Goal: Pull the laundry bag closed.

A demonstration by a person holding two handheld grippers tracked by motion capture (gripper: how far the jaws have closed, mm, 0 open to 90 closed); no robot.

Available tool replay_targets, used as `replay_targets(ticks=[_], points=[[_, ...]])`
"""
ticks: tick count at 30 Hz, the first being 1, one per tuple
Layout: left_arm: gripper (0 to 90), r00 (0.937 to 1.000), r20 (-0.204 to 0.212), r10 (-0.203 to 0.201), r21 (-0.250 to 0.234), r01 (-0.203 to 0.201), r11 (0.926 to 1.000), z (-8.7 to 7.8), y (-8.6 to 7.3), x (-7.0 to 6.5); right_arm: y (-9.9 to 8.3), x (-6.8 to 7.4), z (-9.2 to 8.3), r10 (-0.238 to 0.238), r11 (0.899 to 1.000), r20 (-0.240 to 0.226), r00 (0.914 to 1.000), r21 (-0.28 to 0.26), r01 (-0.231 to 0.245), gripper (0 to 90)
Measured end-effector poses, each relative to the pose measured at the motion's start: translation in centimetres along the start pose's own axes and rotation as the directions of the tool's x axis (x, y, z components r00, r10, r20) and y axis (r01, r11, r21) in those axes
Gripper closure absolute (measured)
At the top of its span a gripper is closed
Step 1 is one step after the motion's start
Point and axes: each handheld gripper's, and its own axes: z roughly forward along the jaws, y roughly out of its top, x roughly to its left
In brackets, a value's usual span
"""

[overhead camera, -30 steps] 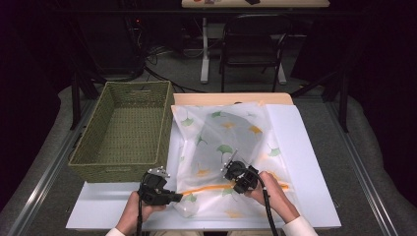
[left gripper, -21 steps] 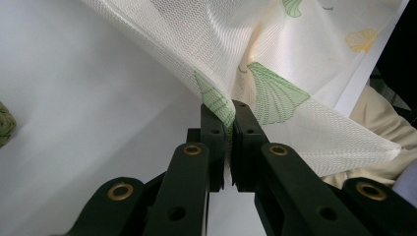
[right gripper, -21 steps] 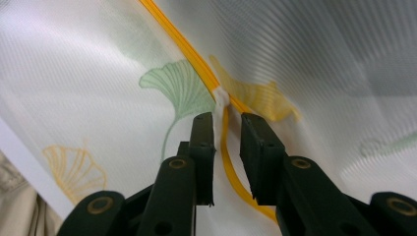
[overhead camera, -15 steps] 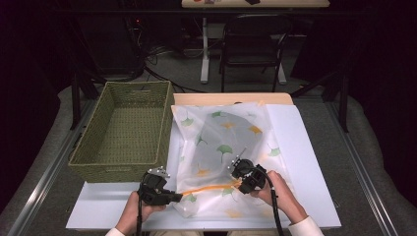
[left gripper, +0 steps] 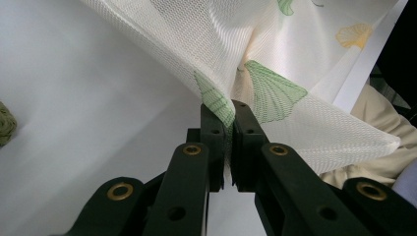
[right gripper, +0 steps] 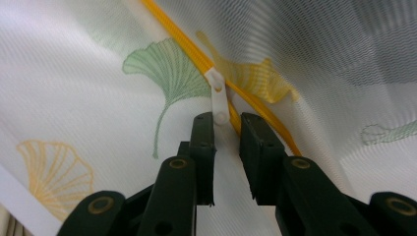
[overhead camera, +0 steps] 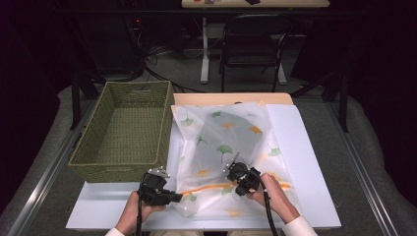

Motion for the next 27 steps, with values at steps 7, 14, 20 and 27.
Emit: replay_targets(ticks=[7, 14, 20, 27], points=[[86.1, 1.0000, 0.000, -0.001, 0.003, 0.001, 1.0000, 0.0, 0.0, 0.1, 0.4, -0.1, 0.1, 0.001, 0.999, -0.028, 0.9996, -0.034, -0.002, 82.9], [86.0, 1.0000, 0.003, -0.001, 0.001, 0.001, 1.0000, 0.0, 0.0, 0.1, 0.5, 0.2, 0.0, -0.002, 0.998, -0.033, 0.9995, -0.057, 0.000, 88.5], [86.0, 1.0000, 0.002, -0.002, 0.000, 0.002, 1.0000, 0.1, 0.0, 0.1, 0.6, 0.3, 0.2, -0.005, 0.999, -0.022, 0.9997, -0.048, 0.004, 87.7], [86.6, 0.9998, -0.013, -0.013, -0.014, 0.013, 0.9998, -0.2, -0.1, 0.0, 0.8, 1.0, 0.1, 0.000, 1.000, 0.068, 0.9977, -0.023, 0.002, 90.0]])
